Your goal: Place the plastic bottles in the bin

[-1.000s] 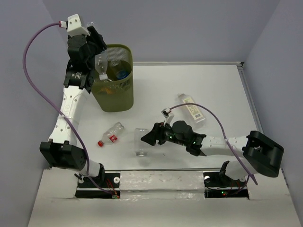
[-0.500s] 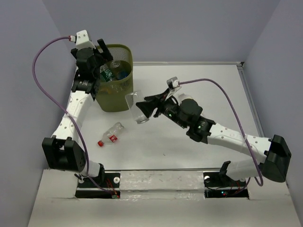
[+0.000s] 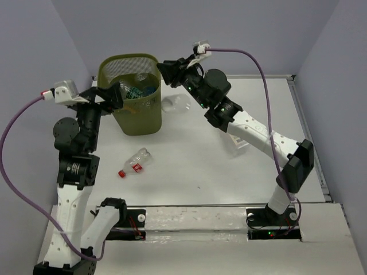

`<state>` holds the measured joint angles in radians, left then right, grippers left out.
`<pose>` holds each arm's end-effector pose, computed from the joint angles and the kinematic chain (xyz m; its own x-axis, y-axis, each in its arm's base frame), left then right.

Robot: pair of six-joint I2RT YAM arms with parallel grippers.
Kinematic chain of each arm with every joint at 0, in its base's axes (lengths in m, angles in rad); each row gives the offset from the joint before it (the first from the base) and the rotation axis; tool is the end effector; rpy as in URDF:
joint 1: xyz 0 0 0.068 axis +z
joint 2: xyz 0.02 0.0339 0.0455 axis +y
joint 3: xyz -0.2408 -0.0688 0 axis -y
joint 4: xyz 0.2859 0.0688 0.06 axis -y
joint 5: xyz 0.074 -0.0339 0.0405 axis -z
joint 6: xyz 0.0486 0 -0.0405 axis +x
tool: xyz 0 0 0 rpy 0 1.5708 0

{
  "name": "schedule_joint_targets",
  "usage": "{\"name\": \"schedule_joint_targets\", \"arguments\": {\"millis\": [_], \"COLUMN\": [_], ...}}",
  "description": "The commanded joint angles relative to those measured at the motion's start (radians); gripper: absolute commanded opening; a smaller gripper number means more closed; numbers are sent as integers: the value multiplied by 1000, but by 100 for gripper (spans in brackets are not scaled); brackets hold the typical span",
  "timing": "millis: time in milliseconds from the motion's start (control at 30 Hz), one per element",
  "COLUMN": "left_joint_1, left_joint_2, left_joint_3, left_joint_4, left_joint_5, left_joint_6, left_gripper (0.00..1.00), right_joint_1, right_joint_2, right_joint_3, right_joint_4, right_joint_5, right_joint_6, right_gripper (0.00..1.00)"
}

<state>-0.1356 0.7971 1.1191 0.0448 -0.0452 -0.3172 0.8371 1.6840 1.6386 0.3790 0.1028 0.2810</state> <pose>0.2166 -0.0273 0.4771 0.3085 -0.3566 -0.8819 0.1994 0.9307 -0.3066 0.3058 0.3317 0.4398 0.0238 0.4383 -0.8985 -0.7082 0.6417 0.2943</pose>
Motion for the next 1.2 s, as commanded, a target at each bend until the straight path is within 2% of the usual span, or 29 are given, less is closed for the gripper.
{"name": "schedule_joint_targets", "arguments": {"millis": [0, 33, 67, 133, 167, 200, 233, 267, 300, 333, 367, 433, 500, 600, 700, 800, 967, 1033, 1167], "left_joint_1": [2, 2, 2, 2, 1, -2, -7, -9, -9, -10, -19, -39, -48, -65, -76, -81, -87, -91, -99], "left_joint_2": [-102, -128, -134, -136, -133, -136, -141, -150, -154, -156, -157, -151, -147, -142, -137, -133, -128, -128, -134], "left_joint_3": [-100, -129, -142, -148, -147, -151, -156, -165, -165, -163, -154, -145, -139, -140, -146, -148, -153, -154, -156], "left_joint_4": [-5, 7, 13, 10, -12, -17, -16, -10, -5, -5, -5, -10, -13, -13, -11, -11, -10, -10, -13], "left_joint_5": [-11, -18, -21, -28, -53, -58, -48, -32, -21, 2, 10, 39, 44, 90, 88, 91, 85, 84, 70], "left_joint_6": [3, 1, 1, 19, 21, 23, 21, 17, 15, 13, 9, 9, 6, 4, 4, 6, 9, 12, 18], "left_gripper": [99, 99, 99, 99, 99, 99, 99, 99, 99, 99, 99, 99, 99, 99, 99, 99, 99, 99, 99], "right_joint_1": [-6, -6, -6, -6, -6, -6, -6, -6, -16, -29, -45, -99, -127, -190, -201, -210, -219, -219, -219], "right_joint_2": [185, 269, 270, 377, 382, 363, 274, 216, 153, 87, -35, -181, -254, -313, -305, -244, -83, -54, -23], "right_joint_3": [310, 436, 498, 623, 653, 602, 519, 321, 215, 111, -68, -199, -334, -411, -439, -410, -353, -341, -313], "right_joint_4": [-93, -118, -133, -219, -289, -301, -301, -301, -302, -302, -311, -374, -426, -523, -563, -624, -724, -756, -816], "right_joint_5": [-55, -64, -69, -95, -129, -135, -114, -66, 8, 27, 34, 66, 112, 138, 75, -27, -247, -390, -491], "right_joint_6": [-65, -69, -71, -78, -98, -108, -115, -117, -109, -97, -83, -45, -46, -45, -71, -181, -399, -486, -572], "right_gripper": [39, 39, 39, 39, 42, 44, 49, 52, 61, 65, 69, 78, 87, 93, 97, 100, 100, 100, 100]}}
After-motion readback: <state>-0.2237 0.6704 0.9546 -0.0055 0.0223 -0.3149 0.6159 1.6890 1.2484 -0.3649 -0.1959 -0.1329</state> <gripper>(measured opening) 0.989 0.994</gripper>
